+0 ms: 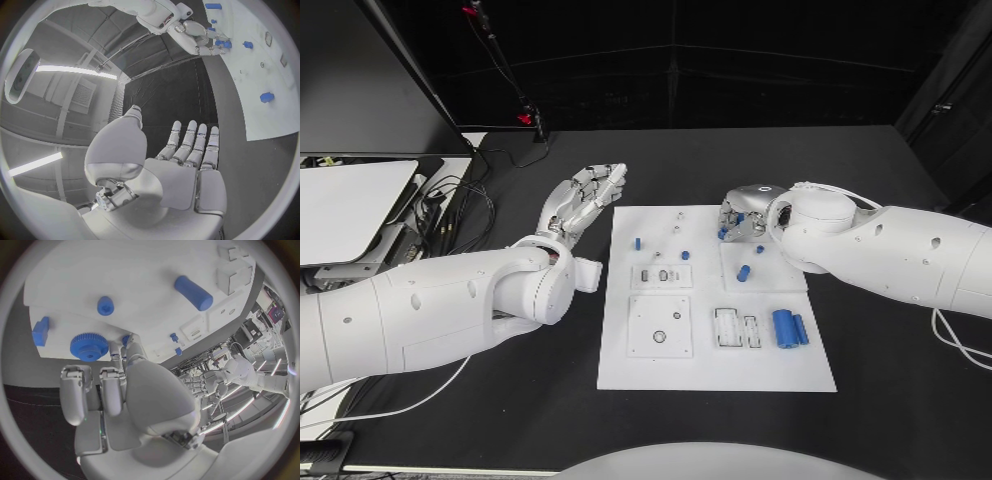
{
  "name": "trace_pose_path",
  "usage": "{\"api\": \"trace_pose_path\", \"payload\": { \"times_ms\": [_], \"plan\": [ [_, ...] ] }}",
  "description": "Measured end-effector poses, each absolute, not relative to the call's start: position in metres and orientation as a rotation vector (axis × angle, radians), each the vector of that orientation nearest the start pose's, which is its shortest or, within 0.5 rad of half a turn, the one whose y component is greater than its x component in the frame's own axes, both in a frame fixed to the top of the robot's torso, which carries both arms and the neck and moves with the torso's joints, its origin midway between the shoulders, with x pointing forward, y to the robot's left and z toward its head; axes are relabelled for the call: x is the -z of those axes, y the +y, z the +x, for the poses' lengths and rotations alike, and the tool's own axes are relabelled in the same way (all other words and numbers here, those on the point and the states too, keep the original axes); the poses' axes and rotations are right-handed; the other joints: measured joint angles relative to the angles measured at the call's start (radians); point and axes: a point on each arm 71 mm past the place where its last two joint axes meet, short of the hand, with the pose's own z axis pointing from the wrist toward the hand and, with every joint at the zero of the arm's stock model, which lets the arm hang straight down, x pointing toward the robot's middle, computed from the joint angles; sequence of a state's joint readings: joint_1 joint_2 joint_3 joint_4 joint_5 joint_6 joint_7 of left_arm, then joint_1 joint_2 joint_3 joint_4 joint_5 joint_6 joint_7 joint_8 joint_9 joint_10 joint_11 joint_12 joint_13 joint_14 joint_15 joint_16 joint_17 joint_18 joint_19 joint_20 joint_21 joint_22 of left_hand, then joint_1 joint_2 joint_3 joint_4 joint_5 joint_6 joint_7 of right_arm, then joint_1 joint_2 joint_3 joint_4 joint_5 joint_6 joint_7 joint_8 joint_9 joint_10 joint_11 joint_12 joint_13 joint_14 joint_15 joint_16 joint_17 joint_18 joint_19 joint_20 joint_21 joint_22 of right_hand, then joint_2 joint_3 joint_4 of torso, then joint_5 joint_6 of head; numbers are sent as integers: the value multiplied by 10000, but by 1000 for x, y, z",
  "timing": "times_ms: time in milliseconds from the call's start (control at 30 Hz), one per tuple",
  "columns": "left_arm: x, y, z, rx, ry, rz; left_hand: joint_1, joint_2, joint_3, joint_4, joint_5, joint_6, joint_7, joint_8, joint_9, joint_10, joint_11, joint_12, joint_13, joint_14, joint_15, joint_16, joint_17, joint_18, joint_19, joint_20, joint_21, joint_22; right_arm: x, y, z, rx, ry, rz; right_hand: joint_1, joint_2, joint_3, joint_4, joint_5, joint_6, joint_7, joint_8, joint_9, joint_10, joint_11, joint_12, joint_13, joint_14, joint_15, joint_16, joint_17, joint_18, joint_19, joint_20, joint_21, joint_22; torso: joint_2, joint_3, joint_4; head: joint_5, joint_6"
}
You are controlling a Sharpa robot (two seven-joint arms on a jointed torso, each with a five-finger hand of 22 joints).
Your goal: Assemble the parts on the task board
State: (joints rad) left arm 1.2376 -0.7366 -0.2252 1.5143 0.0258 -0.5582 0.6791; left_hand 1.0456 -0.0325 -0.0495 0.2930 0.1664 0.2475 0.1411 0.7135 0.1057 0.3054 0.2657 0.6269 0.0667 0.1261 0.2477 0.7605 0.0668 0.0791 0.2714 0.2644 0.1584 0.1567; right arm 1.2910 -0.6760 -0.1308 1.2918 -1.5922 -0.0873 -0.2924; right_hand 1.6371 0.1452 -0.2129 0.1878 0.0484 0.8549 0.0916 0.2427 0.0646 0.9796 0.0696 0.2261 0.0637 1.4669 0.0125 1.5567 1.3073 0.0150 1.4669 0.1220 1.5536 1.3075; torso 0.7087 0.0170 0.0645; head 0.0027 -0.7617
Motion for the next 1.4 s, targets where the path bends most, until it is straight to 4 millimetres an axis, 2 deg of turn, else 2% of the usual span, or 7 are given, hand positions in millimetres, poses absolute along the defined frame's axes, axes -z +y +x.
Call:
{"api": "trace_pose_path", "payload": {
  "times_ms": [433,600,767,933,1067,1133,1400],
  "plan": [
    [208,176,474,14532,12705,-9549,16,16,0,0,15,0,0,0,-3,-1,0,33,1,0,0,0,1,-1,0,0,-2,-1,199,-189,534,-2609,18374,-2944,71,-12,-14,124,0,99,100,-193,-1,339,-52,-146,-33,-37,-37,0,0,0,-26,-27,0,-1,-15,-1,-8,14,-25],
    [208,177,474,14520,12700,-9550,53,53,0,0,53,-1,0,0,-14,0,0,33,1,0,0,0,1,-1,0,0,-2,-1,199,-188,534,-2631,18372,-2959,155,12,-10,177,0,241,127,-193,13,506,-74,-191,-37,1,-76,0,0,-1,11,-64,0,-1,-16,-4,-9,-24,-38],
    [208,177,475,14509,12696,-9550,53,53,0,0,52,0,0,0,-14,0,0,33,1,0,0,0,1,0,0,0,-2,-1,199,-187,533,-2655,18378,-2975,499,217,182,147,-1,866,137,-92,83,996,-133,-214,-25,-22,-99,0,7,0,-20,-95,0,-1,-20,-4,-9,-48,-39],
    [208,178,475,14499,12691,-9552,53,52,0,0,52,0,0,0,-13,36,-36,33,1,0,0,0,1,-1,0,0,-2,-2,200,-186,532,-2718,18344,-2974,769,184,377,33,-48,1499,208,97,86,1623,-80,-270,-29,-2,-147,0,7,0,-21,-95,0,-1,-21,-3,-8,-53,-40],
    [208,178,475,14485,12685,-9557,53,53,0,0,52,30,-30,0,-28,36,-36,33,1,0,0,0,2,-1,0,0,53,23,200,-187,531,-2783,18231,-2917,882,170,428,43,-77,1655,208,100,81,1898,1,-418,-42,-2,-146,0,6,0,-21,-95,0,-1,-21,-3,-8,-52,-40],
    [208,179,474,14478,12682,-9562,53,53,0,0,52,30,-30,0,-28,36,-36,33,1,0,0,0,2,-1,22,22,53,26,200,-188,530,-2856,18107,-2859,946,145,456,71,-42,1701,195,100,81,1986,-54,-534,-49,-2,-146,0,5,0,-21,-94,35,-1,-21,-3,-8,-52,-40],
    [208,180,474,14461,12676,-9566,54,52,0,0,52,66,5,-1,-36,36,-36,32,2,0,0,-1,2,-1,36,36,52,30,193,-189,529,-3541,16955,-2541,1068,118,497,112,-40,1783,204,-7,81,2090,18,-774,-50,-5,-143,0,6,0,-21,-94,40,-1,-29,-7,-8,-100,-11]
  ]
}}
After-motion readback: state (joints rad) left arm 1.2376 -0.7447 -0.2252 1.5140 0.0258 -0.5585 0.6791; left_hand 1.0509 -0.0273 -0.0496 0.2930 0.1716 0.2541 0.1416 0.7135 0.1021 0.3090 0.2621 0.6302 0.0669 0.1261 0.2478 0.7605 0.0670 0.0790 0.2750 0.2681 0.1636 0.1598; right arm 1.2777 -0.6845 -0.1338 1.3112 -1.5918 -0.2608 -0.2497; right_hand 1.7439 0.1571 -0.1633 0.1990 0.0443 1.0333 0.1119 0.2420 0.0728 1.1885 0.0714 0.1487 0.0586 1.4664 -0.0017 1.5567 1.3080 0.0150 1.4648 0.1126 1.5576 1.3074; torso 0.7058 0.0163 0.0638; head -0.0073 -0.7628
